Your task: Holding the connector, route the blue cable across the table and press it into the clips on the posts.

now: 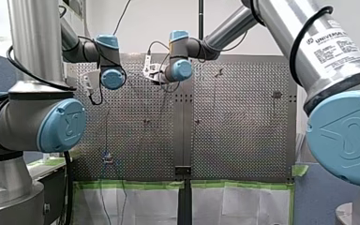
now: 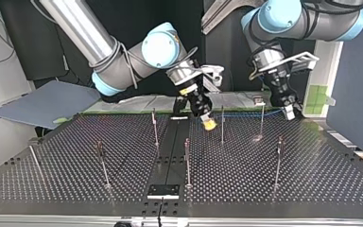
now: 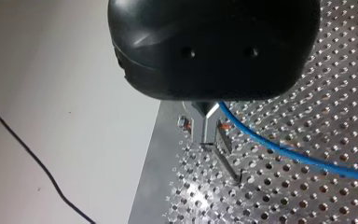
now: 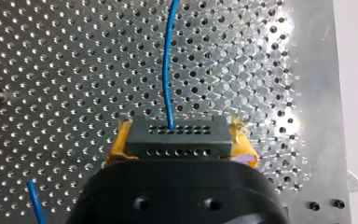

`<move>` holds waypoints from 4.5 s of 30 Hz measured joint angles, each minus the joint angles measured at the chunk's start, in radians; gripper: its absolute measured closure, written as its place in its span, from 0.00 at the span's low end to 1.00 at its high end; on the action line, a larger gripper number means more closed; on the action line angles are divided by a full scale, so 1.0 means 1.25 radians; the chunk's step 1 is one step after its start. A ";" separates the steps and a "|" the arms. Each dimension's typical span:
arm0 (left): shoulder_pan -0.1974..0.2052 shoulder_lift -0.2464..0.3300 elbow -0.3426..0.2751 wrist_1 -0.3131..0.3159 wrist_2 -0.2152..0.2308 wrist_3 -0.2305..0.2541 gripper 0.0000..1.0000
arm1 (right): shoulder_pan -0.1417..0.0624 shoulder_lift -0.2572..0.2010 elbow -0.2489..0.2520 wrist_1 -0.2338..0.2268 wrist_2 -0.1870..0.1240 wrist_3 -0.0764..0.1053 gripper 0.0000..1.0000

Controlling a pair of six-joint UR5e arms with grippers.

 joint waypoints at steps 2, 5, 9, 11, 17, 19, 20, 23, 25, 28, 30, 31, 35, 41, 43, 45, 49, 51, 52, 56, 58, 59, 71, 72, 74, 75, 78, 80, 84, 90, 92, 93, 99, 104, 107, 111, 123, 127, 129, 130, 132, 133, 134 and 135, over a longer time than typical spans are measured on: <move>0.006 -0.004 0.002 0.008 0.004 -0.003 1.00 | -0.001 0.003 -0.012 0.006 -0.001 0.000 1.00; 0.015 -0.007 0.006 0.018 0.015 -0.007 1.00 | -0.002 0.010 -0.033 0.014 -0.002 0.000 1.00; 0.027 -0.017 0.019 0.023 0.033 -0.014 1.00 | -0.003 0.020 -0.063 0.022 -0.003 0.000 1.00; 0.033 -0.023 0.027 0.023 0.041 -0.016 1.00 | -0.003 0.022 -0.076 0.023 -0.003 0.000 1.00; 0.050 -0.041 0.039 0.028 0.062 -0.026 1.00 | -0.003 0.027 -0.119 0.027 -0.003 0.000 1.00; 0.056 -0.046 0.040 0.032 0.066 -0.029 1.00 | -0.003 0.030 -0.133 0.028 -0.003 0.000 1.00; 0.058 -0.048 0.041 0.034 0.068 -0.030 1.00 | -0.003 0.032 -0.137 0.029 -0.003 0.000 1.00; 0.069 -0.052 0.041 0.041 0.076 -0.032 1.00 | -0.003 0.041 -0.146 0.030 -0.003 0.000 1.00; 0.076 -0.053 0.041 0.046 0.081 -0.034 1.00 | -0.002 0.051 -0.148 0.030 -0.003 0.000 1.00; 0.086 -0.057 0.043 0.056 0.094 -0.041 1.00 | -0.001 0.064 -0.151 0.030 -0.002 0.000 1.00; 0.092 -0.064 0.049 0.058 0.105 -0.045 1.00 | 0.000 0.072 -0.155 0.030 -0.002 -0.001 1.00; 0.095 -0.068 0.052 0.059 0.109 -0.046 1.00 | 0.001 0.076 -0.157 0.030 -0.002 -0.001 1.00; 0.105 -0.093 0.061 0.070 0.122 -0.054 1.00 | 0.002 0.085 -0.169 0.030 -0.002 -0.001 1.00; 0.123 -0.120 0.073 0.092 0.143 -0.071 1.00 | 0.001 0.096 -0.190 0.033 0.001 -0.002 1.00; 0.126 -0.125 0.075 0.094 0.147 -0.073 1.00 | -0.001 0.100 -0.195 0.034 0.002 -0.002 1.00; 0.131 -0.131 0.078 0.097 0.154 -0.075 1.00 | -0.002 0.103 -0.200 0.035 0.003 -0.002 1.00; 0.145 -0.142 0.087 0.109 0.174 -0.080 1.00 | -0.003 0.105 -0.212 0.036 0.007 -0.002 1.00; 0.151 -0.150 0.096 0.112 0.187 -0.084 1.00 | -0.003 0.105 -0.219 0.037 0.008 -0.002 1.00; 0.153 -0.155 0.100 0.113 0.192 -0.085 1.00 | -0.003 0.106 -0.222 0.037 0.009 -0.002 1.00; 0.160 -0.179 0.119 0.115 0.211 -0.090 1.00 | -0.003 0.106 -0.232 0.038 0.010 -0.003 1.00; 0.162 -0.190 0.128 0.115 0.218 -0.092 1.00 | -0.004 0.106 -0.235 0.038 0.011 -0.004 1.00; 0.163 -0.198 0.135 0.115 0.222 -0.093 1.00 | -0.004 0.106 -0.236 0.038 0.011 -0.004 1.00; 0.181 -0.221 0.179 0.128 0.249 -0.120 1.00 | -0.013 0.108 -0.275 0.047 0.024 -0.006 1.00; 0.183 -0.221 0.179 0.128 0.251 -0.122 1.00 | -0.015 0.108 -0.281 0.050 0.025 -0.006 1.00; 0.185 -0.221 0.179 0.128 0.257 -0.125 1.00 | -0.017 0.109 -0.288 0.055 0.026 -0.006 1.00; 0.185 -0.222 0.179 0.129 0.260 -0.125 1.00 | -0.017 0.109 -0.291 0.057 0.026 -0.006 1.00; 0.186 -0.222 0.179 0.128 0.265 -0.127 1.00 | -0.018 0.109 -0.295 0.060 0.027 -0.007 1.00; 0.186 -0.222 0.178 0.127 0.267 -0.128 1.00 | -0.018 0.110 -0.295 0.063 0.027 -0.007 1.00; 0.186 -0.222 0.175 0.118 0.264 -0.146 0.91 | -0.018 0.111 -0.296 0.068 0.028 -0.007 1.00; 0.186 -0.221 0.173 0.085 0.240 -0.182 0.14 | -0.014 0.131 -0.296 0.081 0.028 -0.009 1.00; 0.185 -0.221 0.173 0.072 0.227 -0.189 0.00 | -0.012 0.140 -0.296 0.084 0.029 -0.010 1.00; 0.185 -0.221 0.172 0.066 0.221 -0.191 0.00 | -0.011 0.145 -0.296 0.085 0.029 -0.011 1.00; 0.185 -0.220 0.173 0.029 0.200 -0.215 0.00 | -0.010 0.160 -0.296 0.086 0.031 -0.012 1.00; 0.184 -0.216 0.172 -0.009 0.230 -0.249 0.00 | -0.010 0.164 -0.296 0.086 0.032 -0.013 1.00; 0.182 -0.204 0.172 -0.032 0.252 -0.257 0.00 | -0.011 0.168 -0.296 0.086 0.032 -0.013 1.00; 0.178 -0.184 0.169 -0.061 0.268 -0.256 0.00 | -0.012 0.182 -0.296 0.087 0.032 -0.013 1.00; 0.166 -0.129 0.138 -0.150 0.268 -0.236 0.00 | -0.018 0.194 -0.296 0.096 0.037 -0.012 1.00; 0.164 -0.104 0.115 -0.178 0.267 -0.240 0.00 | -0.018 0.195 -0.296 0.102 0.041 -0.011 1.00; 0.163 -0.090 0.102 -0.193 0.267 -0.242 0.00 | -0.018 0.195 -0.296 0.106 0.043 -0.011 1.00; 0.162 -0.085 0.096 -0.198 0.268 -0.242 0.00 | -0.018 0.195 -0.296 0.108 0.044 -0.012 1.00; 0.159 -0.071 0.085 -0.212 0.268 -0.235 0.00 | -0.018 0.195 -0.296 0.113 0.045 -0.012 1.00; 0.158 -0.065 0.082 -0.218 0.268 -0.231 0.00 | -0.018 0.195 -0.296 0.116 0.045 -0.012 1.00; 0.156 -0.057 0.079 -0.226 0.268 -0.225 0.00 | -0.018 0.195 -0.296 0.118 0.046 -0.012 1.00; 0.155 -0.051 0.078 -0.232 0.267 -0.220 0.00 | -0.018 0.195 -0.296 0.122 0.046 -0.012 1.00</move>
